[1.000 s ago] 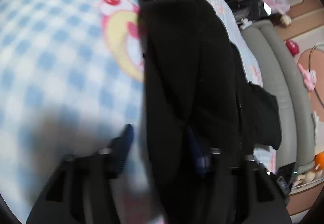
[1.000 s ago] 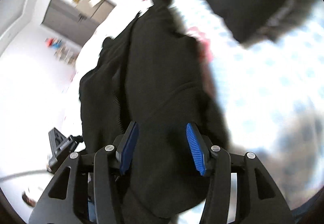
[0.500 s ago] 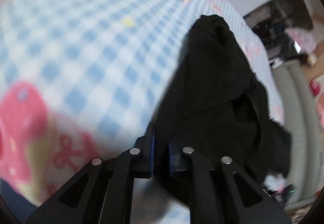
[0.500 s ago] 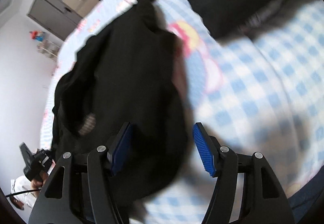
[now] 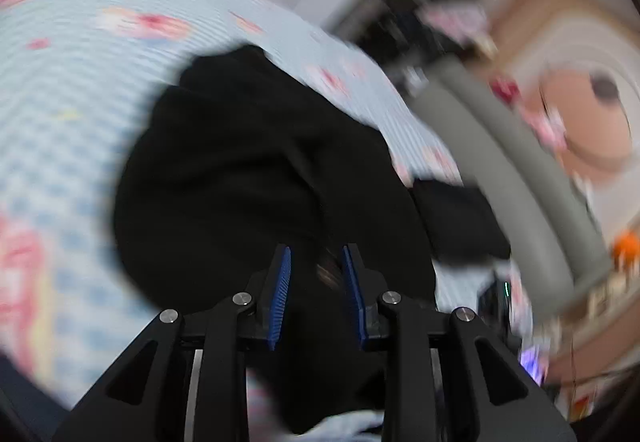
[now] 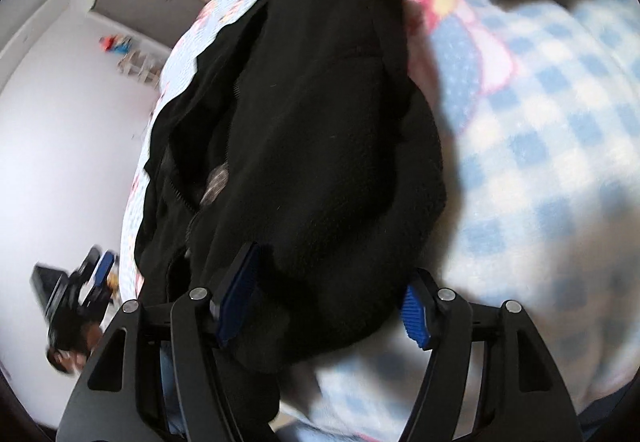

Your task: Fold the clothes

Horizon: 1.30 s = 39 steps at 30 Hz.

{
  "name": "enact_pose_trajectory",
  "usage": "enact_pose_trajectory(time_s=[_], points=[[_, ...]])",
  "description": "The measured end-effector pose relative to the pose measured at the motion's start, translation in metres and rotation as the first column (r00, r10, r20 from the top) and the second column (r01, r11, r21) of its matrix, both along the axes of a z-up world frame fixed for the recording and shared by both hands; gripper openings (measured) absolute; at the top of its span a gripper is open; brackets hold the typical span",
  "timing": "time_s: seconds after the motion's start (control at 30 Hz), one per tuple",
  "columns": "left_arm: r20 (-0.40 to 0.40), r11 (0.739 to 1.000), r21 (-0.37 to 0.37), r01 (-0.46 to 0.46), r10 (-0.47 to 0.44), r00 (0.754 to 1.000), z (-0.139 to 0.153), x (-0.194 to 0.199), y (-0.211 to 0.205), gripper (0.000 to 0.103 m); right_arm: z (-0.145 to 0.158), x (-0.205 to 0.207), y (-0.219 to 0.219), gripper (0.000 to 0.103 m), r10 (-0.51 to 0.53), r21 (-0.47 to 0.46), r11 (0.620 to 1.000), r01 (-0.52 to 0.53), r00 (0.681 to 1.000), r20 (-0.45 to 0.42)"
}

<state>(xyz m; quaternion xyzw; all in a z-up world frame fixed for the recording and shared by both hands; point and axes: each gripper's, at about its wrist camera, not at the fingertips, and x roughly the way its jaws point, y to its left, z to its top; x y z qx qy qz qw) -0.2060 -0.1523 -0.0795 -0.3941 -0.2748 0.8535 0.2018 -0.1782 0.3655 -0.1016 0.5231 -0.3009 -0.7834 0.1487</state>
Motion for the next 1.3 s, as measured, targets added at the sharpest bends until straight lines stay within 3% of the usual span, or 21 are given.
enact_pose_trajectory(time_s=[0.07, 0.1, 0.13, 0.2, 0.27, 0.3, 0.37, 0.47, 0.6, 0.63, 0.7, 0.73, 0.77, 0.83, 0.97, 1.1, 1.13, 1.17, 1.2, 1.23, 1.3], points=[[0.04, 0.992, -0.012, 0.123, -0.123, 0.992, -0.008, -0.021, 0.037, 0.029, 0.007, -0.004, -0.012, 0.058, 0.017, 0.05, 0.999, -0.015, 0.999, -0.027], [0.058, 0.985, -0.02, 0.173, -0.171, 0.983, -0.011, -0.028, 0.056, 0.029, 0.015, -0.003, -0.019, 0.045, 0.039, 0.052, 0.998, -0.036, 0.997, -0.063], [0.076, 0.975, -0.028, 0.222, -0.219, 0.973, -0.013, -0.034, 0.075, 0.031, 0.025, -0.002, -0.027, 0.041, 0.064, 0.039, 0.997, -0.06, 0.992, -0.109], [0.132, 0.956, -0.059, 0.288, -0.278, 0.951, -0.024, -0.049, 0.11, 0.054, 0.044, 0.0, -0.041, 0.041, 0.107, 0.022, 0.994, -0.105, 0.975, -0.193], [0.206, 0.944, -0.09, 0.319, -0.296, 0.933, -0.038, -0.059, 0.133, 0.057, 0.062, 0.002, -0.049, 0.042, 0.139, 0.024, 0.99, -0.138, 0.956, -0.259], [0.243, 0.928, -0.185, 0.323, -0.275, 0.93, -0.049, -0.059, 0.142, 0.052, 0.07, 0.002, -0.051, 0.043, 0.147, 0.032, 0.989, -0.143, 0.948, -0.284], [0.293, 0.888, -0.327, 0.324, -0.231, 0.928, -0.065, -0.061, 0.151, 0.021, 0.077, 0.003, -0.045, 0.043, 0.134, 0.02, 0.991, -0.134, 0.945, -0.298], [0.326, 0.887, -0.343, 0.308, -0.195, 0.925, -0.077, -0.063, 0.136, 0.004, 0.064, 0.0, -0.027, 0.043, 0.096, 0.002, 0.995, -0.098, 0.968, -0.23], [0.356, 0.903, -0.304, 0.305, -0.189, 0.915, -0.083, -0.069, 0.121, 0.003, 0.035, 0.001, -0.004, 0.045, -0.028, -0.022, 0.999, 0.026, 0.991, -0.13], [0.355, 0.902, -0.302, 0.31, -0.195, 0.914, -0.079, -0.07, 0.122, 0.003, 0.028, 0.002, 0.001, 0.05, -0.061, -0.028, 0.998, 0.058, 0.993, -0.106], [0.332, 0.904, -0.281, 0.322, -0.223, 0.917, -0.066, -0.073, 0.126, 0.007, 0.02, 0.0, 0.011, 0.052, -0.096, -0.043, 0.995, 0.093, 0.992, -0.081], [0.297, 0.908, -0.255, 0.333, -0.255, 0.92, -0.055, -0.074, 0.13, 0.014, 0.019, -0.001, 0.016, 0.052, -0.111, -0.059, 0.993, 0.106, 0.991, -0.081], [0.262, 0.906, -0.236, 0.35, -0.288, 0.921, -0.044, -0.076, 0.135, 0.035, 0.021, -0.001, 0.021, 0.052, -0.126, -0.08, 0.99, 0.119, 0.988, -0.088], [0.189, 0.902, -0.218, 0.373, -0.336, 0.923, -0.023, -0.081, 0.149, 0.059, 0.027, 0.0, 0.032, 0.052, -0.159, -0.113, 0.983, 0.147, 0.982, -0.106], [0.154, 0.864, -0.238, 0.444, -0.418, 0.895, -0.015, -0.095, 0.193, 0.061, 0.044, 0.005, 0.053, 0.058, -0.221, -0.058, 0.975, 0.215, 0.966, -0.134], [0.28, 0.785, -0.313, 0.535, -0.462, 0.842, -0.046, -0.104, 0.255, 0.064, 0.047, 0.012, 0.071, 0.06, -0.242, 0.067, 0.966, 0.251, 0.962, -0.124], [0.315, 0.761, -0.347, 0.548, -0.456, 0.832, -0.057, -0.1, 0.265, 0.057, 0.044, 0.015, 0.076, 0.06, -0.239, 0.086, 0.965, 0.25, 0.964, -0.117], [0.316, 0.759, -0.378, 0.531, -0.433, 0.844, -0.062, -0.098, 0.265, 0.037, 0.041, 0.016, 0.078, 0.06, -0.23, 0.094, 0.966, 0.24, 0.967, -0.107], [0.316, 0.761, -0.396, 0.514, -0.413, 0.854, -0.066, -0.096, 0.263, 0.032, 0.038, 0.016, 0.077, 0.06, -0.215, 0.093, 0.97, 0.224, 0.972, -0.094], [0.304, 0.795, -0.352, 0.494, -0.402, 0.864, -0.063, -0.098, 0.252, 0.02, 0.034, 0.015, 0.076, 0.06, -0.2, 0.092, 0.974, 0.207, 0.976, -0.08], [0.263, 0.897, -0.195, 0.397, -0.342, 0.902, -0.047, -0.103, 0.207, 0.012, 0.029, 0.014, 0.073, 0.06, -0.169, 0.091, 0.981, 0.174, 0.984, -0.061]])
